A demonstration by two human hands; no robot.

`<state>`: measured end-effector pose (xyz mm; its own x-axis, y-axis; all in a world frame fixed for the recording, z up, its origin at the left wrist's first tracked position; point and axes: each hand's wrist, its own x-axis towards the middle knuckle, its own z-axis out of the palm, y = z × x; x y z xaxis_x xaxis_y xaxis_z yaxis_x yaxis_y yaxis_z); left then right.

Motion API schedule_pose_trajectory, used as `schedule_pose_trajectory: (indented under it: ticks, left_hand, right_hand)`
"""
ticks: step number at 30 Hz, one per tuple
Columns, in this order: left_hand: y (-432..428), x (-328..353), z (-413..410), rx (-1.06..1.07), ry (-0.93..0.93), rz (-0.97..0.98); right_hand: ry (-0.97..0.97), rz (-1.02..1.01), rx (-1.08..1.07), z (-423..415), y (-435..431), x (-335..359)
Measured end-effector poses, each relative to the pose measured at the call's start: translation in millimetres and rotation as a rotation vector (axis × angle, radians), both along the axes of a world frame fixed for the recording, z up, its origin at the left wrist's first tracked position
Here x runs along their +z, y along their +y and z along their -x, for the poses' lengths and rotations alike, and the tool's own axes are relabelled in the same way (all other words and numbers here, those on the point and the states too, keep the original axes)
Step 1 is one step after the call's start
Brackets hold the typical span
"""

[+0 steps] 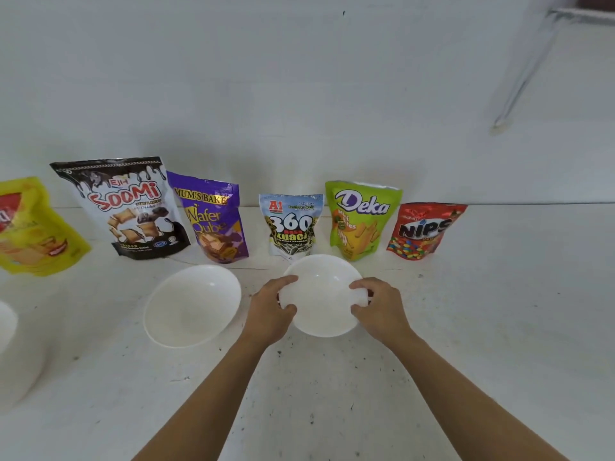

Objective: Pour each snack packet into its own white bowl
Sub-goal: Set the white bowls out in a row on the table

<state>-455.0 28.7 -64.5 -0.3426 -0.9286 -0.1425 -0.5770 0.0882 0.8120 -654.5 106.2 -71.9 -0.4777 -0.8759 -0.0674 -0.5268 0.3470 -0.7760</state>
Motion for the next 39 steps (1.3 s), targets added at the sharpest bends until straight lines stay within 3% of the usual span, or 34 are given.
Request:
schedule_pose_trajectory:
  ticks: [6,10,13,17,27,35,39]
  left_hand:
    - [-7,-2,-3,-0.023,0.002,-0.06]
    - [-15,19,-8,-0.045,0.025,-0.061]
    - [-20,46,-16,-0.029,0.073,0.015]
    - [-19,90,-46,0.057,0.116,0.207]
    - [-11,141,-209,0.299,0.245,0.35]
    - [-8,123,-353,0.5,0.13,0.324]
    - [-4,106,-421,0.61,0.013,0.317]
  right_hand:
    - [-0.018,-0.01,-0.001,-3,-7,-1]
    - [0.026,0.095,0.003,-7,-8,11]
    - [0.071,0.248,0.018,-13,-14,33]
    - [-0.031,0.424,0.095,-36,-29,77]
    - [-0.177,0.505,0.463,-191,-83,133]
    - [-0.237,0.408,0.678,-335,-114,112]
    - [-0.17,0.351,0.738,-399,-124,92]
